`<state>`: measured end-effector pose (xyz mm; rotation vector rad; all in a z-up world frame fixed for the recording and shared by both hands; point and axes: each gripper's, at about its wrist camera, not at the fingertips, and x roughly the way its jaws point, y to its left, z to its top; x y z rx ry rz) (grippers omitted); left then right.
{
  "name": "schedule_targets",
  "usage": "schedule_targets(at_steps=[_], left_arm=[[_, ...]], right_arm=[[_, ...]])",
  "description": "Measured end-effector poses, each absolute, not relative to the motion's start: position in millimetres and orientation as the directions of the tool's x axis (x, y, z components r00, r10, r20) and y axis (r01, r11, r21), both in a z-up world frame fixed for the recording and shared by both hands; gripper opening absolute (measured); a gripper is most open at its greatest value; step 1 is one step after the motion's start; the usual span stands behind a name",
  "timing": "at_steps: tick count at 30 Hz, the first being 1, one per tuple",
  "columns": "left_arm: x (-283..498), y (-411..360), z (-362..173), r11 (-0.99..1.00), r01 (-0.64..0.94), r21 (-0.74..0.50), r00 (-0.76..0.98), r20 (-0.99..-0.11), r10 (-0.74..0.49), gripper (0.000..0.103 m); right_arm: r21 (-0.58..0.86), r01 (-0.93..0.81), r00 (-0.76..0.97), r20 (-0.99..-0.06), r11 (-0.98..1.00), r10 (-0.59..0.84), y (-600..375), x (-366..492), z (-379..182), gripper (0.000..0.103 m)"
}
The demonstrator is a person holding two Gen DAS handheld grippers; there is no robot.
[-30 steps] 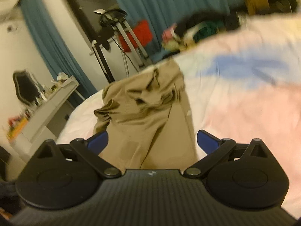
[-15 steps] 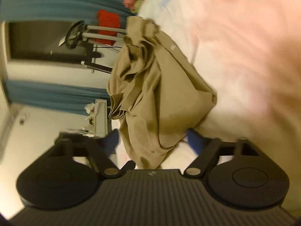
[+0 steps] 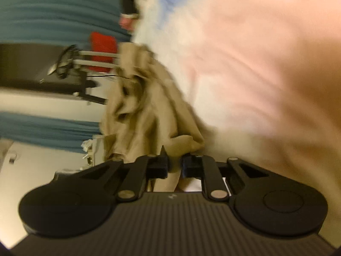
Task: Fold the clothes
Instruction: 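Grasp the folded beige shirt edge with the left gripper while the right gripper grasps beside it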
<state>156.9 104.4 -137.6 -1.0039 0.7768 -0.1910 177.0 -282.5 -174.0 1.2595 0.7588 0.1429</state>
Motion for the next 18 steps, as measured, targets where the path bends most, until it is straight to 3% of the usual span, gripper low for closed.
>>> schedule_targets(at_steps=[10, 18], left_arm=[[91.0, 110.6, -76.1, 0.486, 0.006, -0.874, 0.786, -0.296, -0.542, 0.007], [-33.4, 91.7, -42.3, 0.487, 0.02, -0.873, 0.778, -0.293, -0.556, 0.007]], right_arm=[[0.91, 0.08, 0.809, -0.298, 0.407, 0.507, -292.8, 132.5, -99.2, 0.01], [0.884, -0.004, 0.845, -0.246, 0.467, 0.474, -306.3, 1.8, -52.4, 0.01]])
